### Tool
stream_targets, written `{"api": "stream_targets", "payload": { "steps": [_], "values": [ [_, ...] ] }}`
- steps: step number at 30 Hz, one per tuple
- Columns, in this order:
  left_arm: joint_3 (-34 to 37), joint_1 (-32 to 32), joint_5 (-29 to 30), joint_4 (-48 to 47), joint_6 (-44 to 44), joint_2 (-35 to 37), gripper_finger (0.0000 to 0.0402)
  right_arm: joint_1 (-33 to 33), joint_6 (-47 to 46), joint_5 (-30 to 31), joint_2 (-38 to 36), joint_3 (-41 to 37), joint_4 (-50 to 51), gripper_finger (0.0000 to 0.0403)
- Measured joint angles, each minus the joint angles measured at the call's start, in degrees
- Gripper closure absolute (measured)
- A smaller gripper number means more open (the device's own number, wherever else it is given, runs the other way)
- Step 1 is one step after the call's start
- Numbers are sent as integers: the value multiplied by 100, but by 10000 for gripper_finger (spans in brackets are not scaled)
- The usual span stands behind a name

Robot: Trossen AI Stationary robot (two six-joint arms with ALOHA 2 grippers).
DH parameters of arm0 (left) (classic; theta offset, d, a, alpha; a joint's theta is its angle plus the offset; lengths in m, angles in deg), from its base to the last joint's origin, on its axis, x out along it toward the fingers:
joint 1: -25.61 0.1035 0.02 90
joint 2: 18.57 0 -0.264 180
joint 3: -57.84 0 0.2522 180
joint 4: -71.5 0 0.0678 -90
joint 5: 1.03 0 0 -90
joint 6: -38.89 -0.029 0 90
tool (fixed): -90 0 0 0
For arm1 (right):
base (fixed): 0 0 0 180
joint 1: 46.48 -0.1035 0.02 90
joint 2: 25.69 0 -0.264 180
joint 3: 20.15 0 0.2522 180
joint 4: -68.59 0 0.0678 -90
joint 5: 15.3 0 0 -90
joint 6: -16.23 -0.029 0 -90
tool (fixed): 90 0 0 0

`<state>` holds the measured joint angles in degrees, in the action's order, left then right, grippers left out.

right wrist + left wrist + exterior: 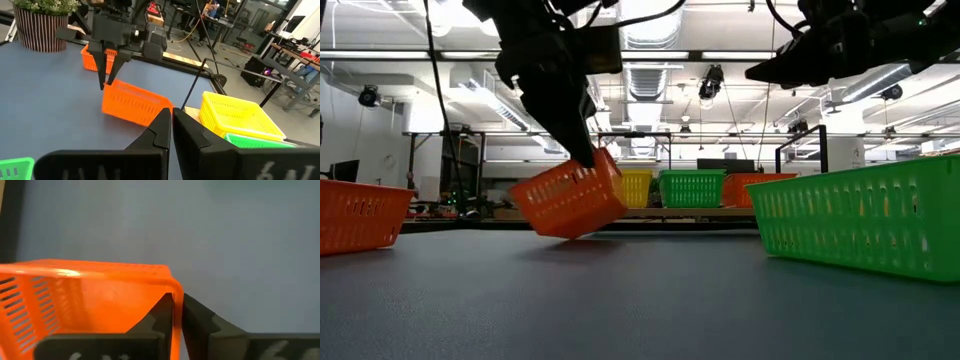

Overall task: Stack baskets on shelf by color
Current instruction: Stack the top orange bin on top of the orange bin on the shelf

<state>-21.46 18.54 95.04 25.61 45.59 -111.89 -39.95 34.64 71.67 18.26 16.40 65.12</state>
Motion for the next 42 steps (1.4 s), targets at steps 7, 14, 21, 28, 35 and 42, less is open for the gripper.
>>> {"api": "stream_targets", "payload": {
  "steps": [7, 14, 21, 28, 35, 42],
  "values": [
    [0, 67, 8, 88, -145, 0, 334, 0, -97, 2, 1, 0, 35, 394],
    [1, 70, -14, 169, -1065, 314, 320, -79, -658, -19, 76, 0, 87, 394],
    [552, 86, -17, 1337, -2528, 1251, 320, -567, -847, 18, 832, 59, -604, 394],
    [1523, 323, 93, 3211, -3758, 2225, 320, -1061, -983, 518, 2189, 702, -1046, 394],
    [2108, 522, 327, 3572, -3708, 3025, 320, -1257, -1389, 518, 3412, 1824, -603, 394],
    [2684, 520, 353, 3940, -3707, 3555, 320, -1290, -1736, 778, 4421, 2924, -81, 393]
  ]
}}
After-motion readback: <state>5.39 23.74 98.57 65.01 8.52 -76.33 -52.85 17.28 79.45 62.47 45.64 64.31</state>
